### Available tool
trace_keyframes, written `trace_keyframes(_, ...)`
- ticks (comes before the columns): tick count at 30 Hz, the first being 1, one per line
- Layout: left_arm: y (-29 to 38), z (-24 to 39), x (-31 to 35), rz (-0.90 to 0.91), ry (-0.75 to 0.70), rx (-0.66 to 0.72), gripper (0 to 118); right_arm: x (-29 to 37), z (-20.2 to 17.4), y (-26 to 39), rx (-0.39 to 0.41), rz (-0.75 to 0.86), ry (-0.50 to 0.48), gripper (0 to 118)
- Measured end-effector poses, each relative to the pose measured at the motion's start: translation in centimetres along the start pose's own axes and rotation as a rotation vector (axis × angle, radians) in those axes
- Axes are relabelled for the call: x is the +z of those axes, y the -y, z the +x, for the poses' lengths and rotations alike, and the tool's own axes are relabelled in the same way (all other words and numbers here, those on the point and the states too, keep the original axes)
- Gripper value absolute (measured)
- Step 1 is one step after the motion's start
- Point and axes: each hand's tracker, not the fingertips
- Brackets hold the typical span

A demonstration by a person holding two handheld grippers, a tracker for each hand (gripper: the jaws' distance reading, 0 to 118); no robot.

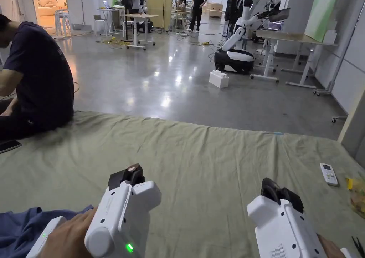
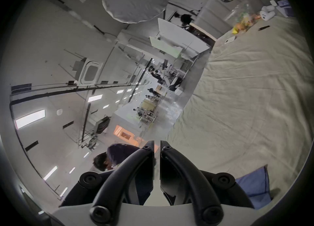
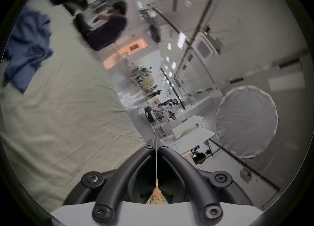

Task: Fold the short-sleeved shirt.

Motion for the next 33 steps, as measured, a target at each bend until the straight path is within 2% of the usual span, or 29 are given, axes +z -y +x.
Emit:
trace_keyframes(3, 0.9, -0.7, -0.5, -0.045, -0.025, 0.114, 6, 0.2, 0.2, 0.3, -0.050, -0.030, 0.011, 1)
trace_keyframes(4, 0.9, -1.2, -0.4, -0.044, -0.023, 0.202, 6, 0.2, 0.4, 0.4, -0.120, -0.040, 0.015, 1)
trace_keyframes(7, 1.5, -3.3, 0.1, -0.053, 0.014, 0.599, 6, 0.0, 2.0, 0.8, -0.444, -0.082, 0.024, 1)
trace_keyframes(9, 3.3, -4.4, -0.5, -0.069, 0.001, 0.865, 6, 0.0, 2.9, 1.2, -0.679, -0.132, 0.085, 1)
trace_keyframes(11, 4.4, -4.8, -0.5, -0.081, -0.006, 1.032, 6, 0.3, 3.4, 1.6, -0.854, -0.170, 0.135, 1)
trace_keyframes(14, 6.2, -4.9, -1.0, -0.043, 0.016, 1.230, 6, 0.4, 3.2, 2.3, -1.100, -0.212, 0.099, 1)
trace_keyframes(16, 6.5, -5.1, -1.1, -0.043, 0.003, 1.280, 6, 0.6, 3.2, 2.6, -1.220, -0.205, 0.084, 1)
trace_keyframes(18, 6.1, -4.9, -0.9, -0.045, -0.007, 1.267, 6, 0.5, 2.7, 2.7, -1.270, -0.266, 0.088, 1)
trace_keyframes(20, 6.2, -5.0, -1.2, -0.047, -0.004, 1.231, 6, 0.5, 2.4, 2.7, -1.239, -0.254, 0.090, 1)
trace_keyframes(25, 6.7, -5.6, 0.4, -0.054, 0.021, 1.064, 6, 1.0, 2.1, 2.1, -1.223, -0.238, 0.086, 1)
trace_keyframes(29, 10.2, -6.4, 1.4, -0.234, 0.023, 0.974, 6, 1.0, 1.5, 1.4, -1.182, -0.229, 0.074, 1)
trace_keyframes(33, 16.7, -7.5, 1.8, -0.489, 0.098, 0.992, 6, 0.2, 0.4, 1.2, -1.167, -0.235, 0.043, 1)
